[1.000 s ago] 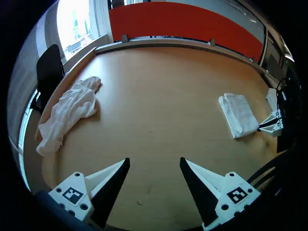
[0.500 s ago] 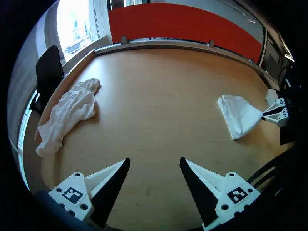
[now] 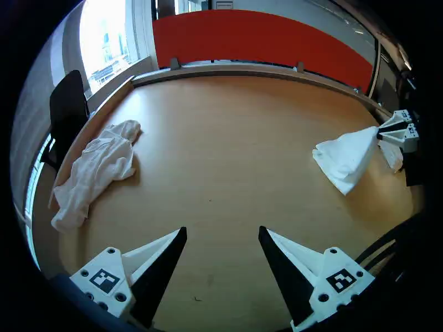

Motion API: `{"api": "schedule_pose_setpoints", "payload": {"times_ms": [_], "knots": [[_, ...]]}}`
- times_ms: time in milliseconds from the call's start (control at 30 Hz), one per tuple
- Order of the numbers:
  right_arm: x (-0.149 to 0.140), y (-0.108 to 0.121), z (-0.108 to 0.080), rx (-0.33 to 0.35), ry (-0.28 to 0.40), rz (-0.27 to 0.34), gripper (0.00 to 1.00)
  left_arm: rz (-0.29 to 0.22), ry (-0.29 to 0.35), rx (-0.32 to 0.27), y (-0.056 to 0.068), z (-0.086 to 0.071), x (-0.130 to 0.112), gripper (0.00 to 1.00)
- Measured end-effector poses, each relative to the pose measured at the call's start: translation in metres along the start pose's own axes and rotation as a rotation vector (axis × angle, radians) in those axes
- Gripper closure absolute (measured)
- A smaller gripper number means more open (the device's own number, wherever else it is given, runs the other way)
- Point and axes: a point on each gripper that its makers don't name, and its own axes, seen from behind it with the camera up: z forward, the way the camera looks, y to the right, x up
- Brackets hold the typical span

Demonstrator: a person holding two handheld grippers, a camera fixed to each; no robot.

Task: Fold towel

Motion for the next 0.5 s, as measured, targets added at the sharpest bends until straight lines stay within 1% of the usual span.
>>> {"api": "schedule_pose_setpoints", "payload": {"times_ms": [167,267,367,500], "knots": [[0.033,0.012,-0.011,-0.025,0.050,-0.017,0.96,0.009,0.016,-0.005,0.001,-0.002,0.006,0.04],[0.048,0.020,-0.019,-0.045,0.072,-0.018,0.96,0.015,0.025,-0.009,0.001,-0.004,0.009,0.04],[0.058,0.027,-0.026,-0.063,0.084,-0.021,0.96,0.020,0.034,-0.014,0.003,-0.006,0.012,0.04],[0.060,0.035,-0.036,-0.087,0.084,-0.025,0.96,0.023,0.043,-0.021,0.005,-0.007,0.015,0.04]]}}
